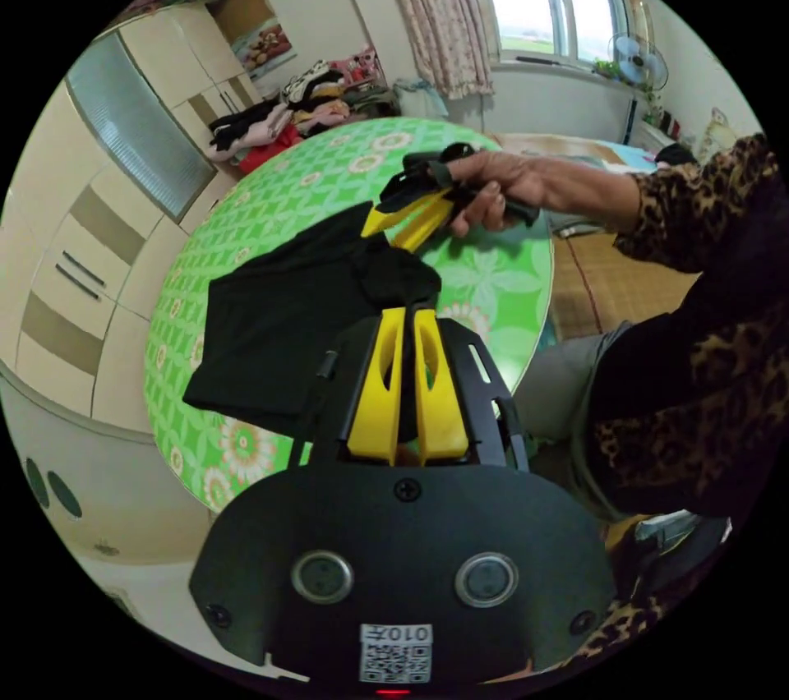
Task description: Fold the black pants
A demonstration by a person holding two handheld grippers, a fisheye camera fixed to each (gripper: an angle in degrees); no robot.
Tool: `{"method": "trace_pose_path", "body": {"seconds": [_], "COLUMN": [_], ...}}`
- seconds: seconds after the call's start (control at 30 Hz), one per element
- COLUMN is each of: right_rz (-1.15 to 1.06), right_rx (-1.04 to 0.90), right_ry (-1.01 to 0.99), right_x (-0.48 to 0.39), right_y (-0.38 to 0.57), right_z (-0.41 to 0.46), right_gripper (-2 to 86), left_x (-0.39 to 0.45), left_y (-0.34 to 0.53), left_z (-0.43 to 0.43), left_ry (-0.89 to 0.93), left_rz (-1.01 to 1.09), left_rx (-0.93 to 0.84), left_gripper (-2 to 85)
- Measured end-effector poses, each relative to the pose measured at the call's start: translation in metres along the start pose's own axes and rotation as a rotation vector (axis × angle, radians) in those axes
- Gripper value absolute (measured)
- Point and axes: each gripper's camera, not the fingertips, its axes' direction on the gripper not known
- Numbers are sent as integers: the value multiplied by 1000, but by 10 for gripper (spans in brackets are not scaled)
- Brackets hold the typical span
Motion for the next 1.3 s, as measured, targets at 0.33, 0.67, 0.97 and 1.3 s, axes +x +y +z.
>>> {"method": "trace_pose_path", "body": {"seconds": [0.33,0.67,0.97,1.3], "right_rz": [26,-39,-88,-701], "right_rx": [-141,-291,-269,-452], "right_ry": [52,353,474,992], "right_x": [-2,-17,-33,-102], "right_y": [-3,20,43,76], "right_z": [23,56,79,218], "right_gripper": [73,35,47,117], "left_x": [64,97,112,113], "left_y": [10,36,52,75], "left_z": [-5,2,1,0], "left_ry": [-155,-151,-141,-68], "left_rz": [-11,-49,-93,-182], "left_rx": [63,80,121,180], "left_gripper": [-2,-1,-1,-1]}}
